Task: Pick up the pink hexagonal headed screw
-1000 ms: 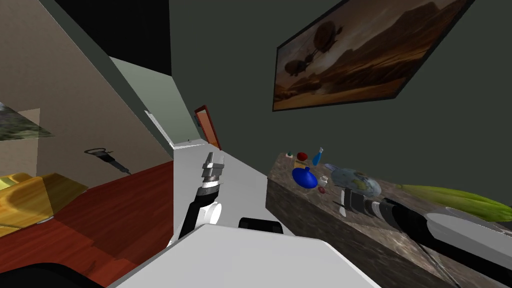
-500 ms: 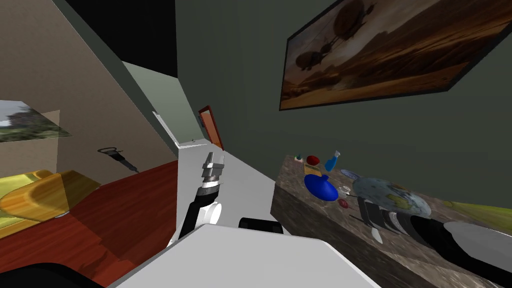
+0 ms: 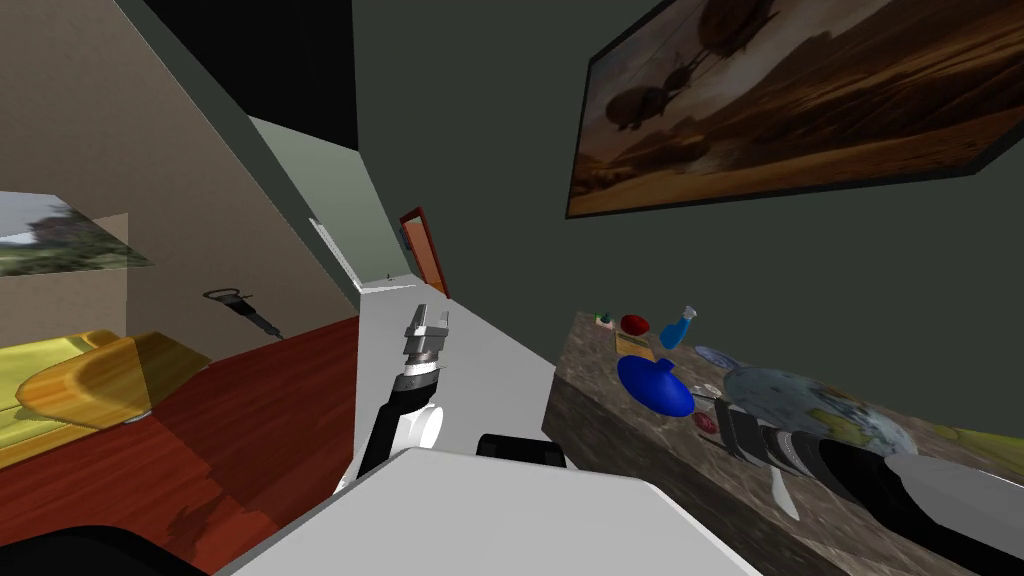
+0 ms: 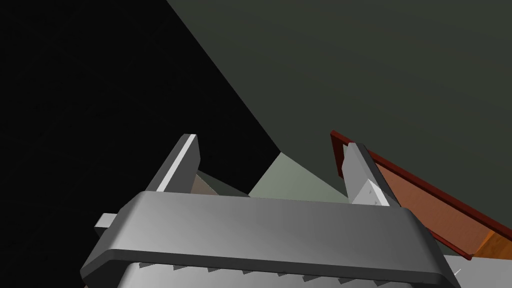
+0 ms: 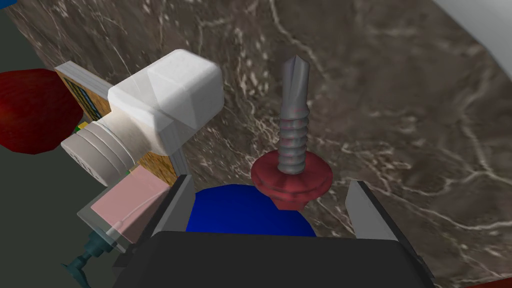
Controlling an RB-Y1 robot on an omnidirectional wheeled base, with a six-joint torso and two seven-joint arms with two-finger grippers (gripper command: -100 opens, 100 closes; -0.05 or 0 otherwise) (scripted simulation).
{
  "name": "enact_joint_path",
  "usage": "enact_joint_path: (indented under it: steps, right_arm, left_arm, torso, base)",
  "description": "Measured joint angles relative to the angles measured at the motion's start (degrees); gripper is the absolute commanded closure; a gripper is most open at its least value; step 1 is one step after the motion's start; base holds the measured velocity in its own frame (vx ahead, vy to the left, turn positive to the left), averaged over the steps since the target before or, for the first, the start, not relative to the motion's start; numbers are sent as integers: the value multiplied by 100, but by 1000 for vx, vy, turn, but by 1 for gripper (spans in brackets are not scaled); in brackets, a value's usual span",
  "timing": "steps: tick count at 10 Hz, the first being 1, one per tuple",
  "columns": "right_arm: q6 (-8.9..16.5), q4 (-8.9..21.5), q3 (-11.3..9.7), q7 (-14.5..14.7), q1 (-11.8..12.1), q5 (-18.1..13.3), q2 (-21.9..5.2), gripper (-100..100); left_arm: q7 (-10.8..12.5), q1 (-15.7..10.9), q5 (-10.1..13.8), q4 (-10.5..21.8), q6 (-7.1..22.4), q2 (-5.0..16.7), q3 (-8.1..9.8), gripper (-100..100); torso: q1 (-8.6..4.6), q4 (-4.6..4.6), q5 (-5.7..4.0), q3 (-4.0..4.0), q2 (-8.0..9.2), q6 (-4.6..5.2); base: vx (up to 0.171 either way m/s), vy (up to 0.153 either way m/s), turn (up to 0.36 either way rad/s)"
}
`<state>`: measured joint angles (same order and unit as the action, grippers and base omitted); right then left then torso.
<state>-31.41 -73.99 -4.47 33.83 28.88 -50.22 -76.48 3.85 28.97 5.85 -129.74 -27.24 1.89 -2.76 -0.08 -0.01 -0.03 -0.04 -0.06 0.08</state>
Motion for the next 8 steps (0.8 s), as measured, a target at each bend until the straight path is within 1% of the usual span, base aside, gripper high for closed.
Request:
enact_joint_path:
  steps: [4,5,6,7,8]
  right_arm:
    - [5,4,3,1,1,-2,-6,100]
    - [5,4,2,0,1,-2,-5,0]
    - [5,4,2,0,1,-2,-5,100]
    - [-54,-30,60,-38,30,33,-120,100]
    - [-71,-32,71,-49,34,37,-138,0]
  left_arm:
    - [0,0,0,0,0,0,0,0]
    - [0,0,0,0,0,0,0,0]
    - [0,0,0,0,0,0,0,0]
    - [0,0,0,0,0,0,0,0]
    - [0,-1,0,0,0,0,0,0]
  torso:
    - [0,3,-5,6,10,-1]
    - [0,3,-5,7,11,-1]
    - [0,3,-5,7,11,-1]
    - [6,6,1,14,23,6]
    - [5,6,-4,14,22,1]
  base:
    - [0,0,0]
    - [0,0,0]
    - [-31,14,-113]
    - [-19,8,-37]
    - [0,0,0]
